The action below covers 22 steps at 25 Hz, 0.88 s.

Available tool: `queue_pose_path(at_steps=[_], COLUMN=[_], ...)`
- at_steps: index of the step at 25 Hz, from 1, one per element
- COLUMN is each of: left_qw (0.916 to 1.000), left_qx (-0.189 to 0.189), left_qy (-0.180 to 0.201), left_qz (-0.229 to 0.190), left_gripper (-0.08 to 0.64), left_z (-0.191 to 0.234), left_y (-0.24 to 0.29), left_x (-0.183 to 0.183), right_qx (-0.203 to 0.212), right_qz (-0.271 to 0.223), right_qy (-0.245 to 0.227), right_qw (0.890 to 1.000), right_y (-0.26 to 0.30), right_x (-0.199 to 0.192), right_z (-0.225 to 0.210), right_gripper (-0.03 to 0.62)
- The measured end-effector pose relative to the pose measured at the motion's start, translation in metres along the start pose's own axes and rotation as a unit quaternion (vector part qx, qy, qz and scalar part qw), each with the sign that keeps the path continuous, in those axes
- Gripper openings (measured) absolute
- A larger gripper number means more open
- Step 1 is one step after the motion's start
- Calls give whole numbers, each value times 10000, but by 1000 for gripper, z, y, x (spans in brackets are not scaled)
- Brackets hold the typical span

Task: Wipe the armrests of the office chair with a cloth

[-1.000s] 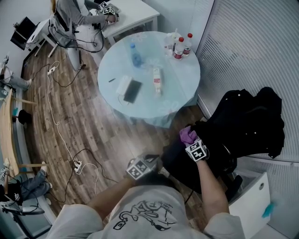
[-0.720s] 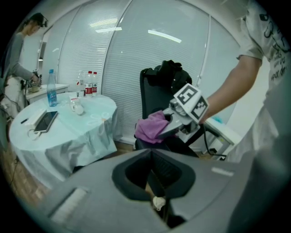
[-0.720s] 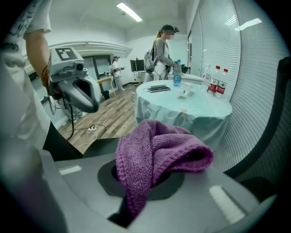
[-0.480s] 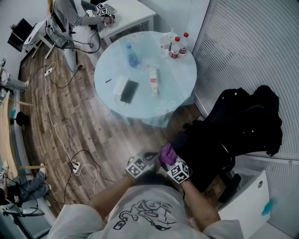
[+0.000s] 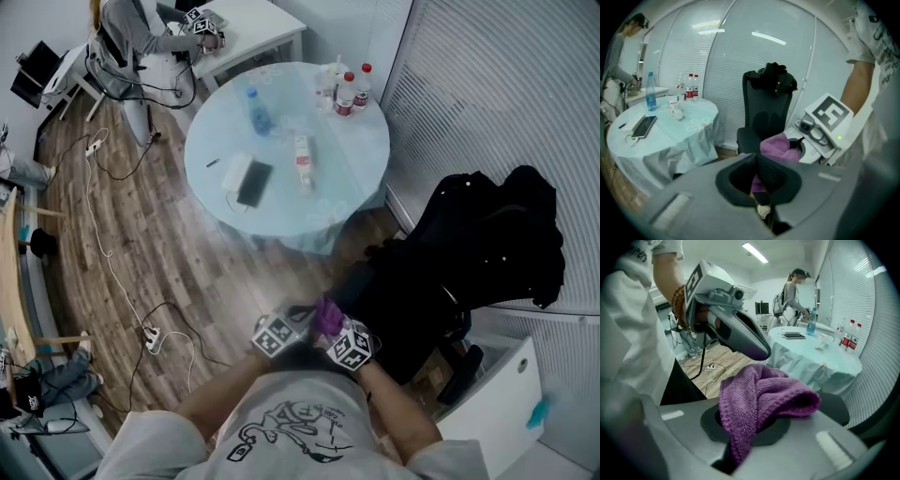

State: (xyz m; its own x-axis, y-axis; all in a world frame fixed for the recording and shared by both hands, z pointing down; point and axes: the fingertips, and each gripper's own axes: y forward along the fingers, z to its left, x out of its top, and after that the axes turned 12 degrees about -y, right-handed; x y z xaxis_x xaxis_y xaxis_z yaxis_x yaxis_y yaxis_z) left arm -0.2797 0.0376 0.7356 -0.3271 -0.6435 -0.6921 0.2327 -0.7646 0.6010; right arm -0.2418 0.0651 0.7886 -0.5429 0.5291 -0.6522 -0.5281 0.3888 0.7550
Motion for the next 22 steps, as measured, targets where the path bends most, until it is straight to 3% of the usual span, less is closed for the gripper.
queue_pose_path(at_steps=[9, 17, 22], left_qw=[10000, 9999, 9999], left_qx=[-2, 53, 119], left_qy=[-43, -84, -112], left_qz=[30, 65, 52], left_gripper=[0, 0, 0], left_z=[-1, 5, 12], left_y=[0, -6, -12], left_x=[-7, -14, -15], right_qx=[-187, -898, -916], right_qz=[330, 759, 882], right_qy=[-119, 685, 754], right_qw=[9992, 9907, 9890], right_y=[-6, -34, -37], right_x=[-29, -84, -88], right_z=[-66, -166, -178], right_gripper=[29, 31, 29])
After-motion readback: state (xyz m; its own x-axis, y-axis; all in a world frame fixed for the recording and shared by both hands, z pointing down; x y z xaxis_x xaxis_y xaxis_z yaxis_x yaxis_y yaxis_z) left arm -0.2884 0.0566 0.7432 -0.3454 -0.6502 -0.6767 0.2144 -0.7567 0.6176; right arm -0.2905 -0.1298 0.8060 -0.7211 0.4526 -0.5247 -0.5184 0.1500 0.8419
